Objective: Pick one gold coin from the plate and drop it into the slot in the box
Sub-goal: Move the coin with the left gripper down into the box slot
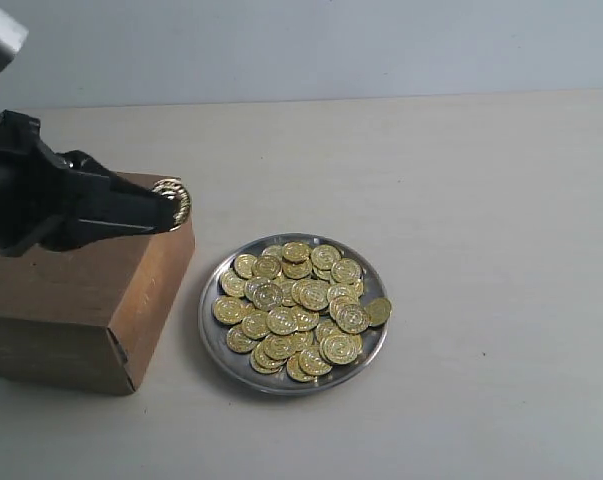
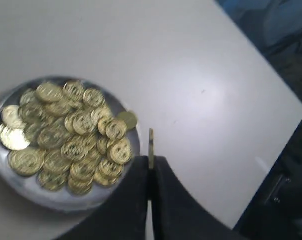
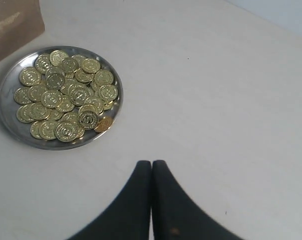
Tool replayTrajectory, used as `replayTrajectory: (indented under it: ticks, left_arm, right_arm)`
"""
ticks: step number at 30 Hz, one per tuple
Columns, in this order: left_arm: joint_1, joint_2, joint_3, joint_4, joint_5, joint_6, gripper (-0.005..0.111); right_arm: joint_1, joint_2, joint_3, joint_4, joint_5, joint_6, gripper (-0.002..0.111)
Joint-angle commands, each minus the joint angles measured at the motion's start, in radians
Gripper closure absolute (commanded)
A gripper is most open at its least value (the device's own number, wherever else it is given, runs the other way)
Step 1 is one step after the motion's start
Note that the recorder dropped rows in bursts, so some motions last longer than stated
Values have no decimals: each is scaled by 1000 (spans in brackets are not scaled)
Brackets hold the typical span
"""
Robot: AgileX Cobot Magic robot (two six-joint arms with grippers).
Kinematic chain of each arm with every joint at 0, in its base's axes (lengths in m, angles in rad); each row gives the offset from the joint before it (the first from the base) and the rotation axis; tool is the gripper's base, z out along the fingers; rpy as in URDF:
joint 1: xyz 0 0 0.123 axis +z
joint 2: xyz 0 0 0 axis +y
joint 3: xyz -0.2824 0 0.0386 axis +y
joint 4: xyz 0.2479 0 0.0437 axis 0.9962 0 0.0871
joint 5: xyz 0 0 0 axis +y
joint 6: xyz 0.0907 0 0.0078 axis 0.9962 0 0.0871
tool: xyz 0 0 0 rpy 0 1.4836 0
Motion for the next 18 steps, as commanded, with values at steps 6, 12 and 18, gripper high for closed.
replayTrajectory:
  ticks: [6,12,18]
  left_arm:
    - [286,171,-240,631,194,-457,107]
    - [287,318,-355,794,290,-561,107]
    - [275,403,-392,820,307,-593,107]
  right_arm:
    - [-5,-3,4,13,-18,5,108]
    - [-5,-3,4,16,-23,5,108]
    - [-5,-3,4,20,-25,5,108]
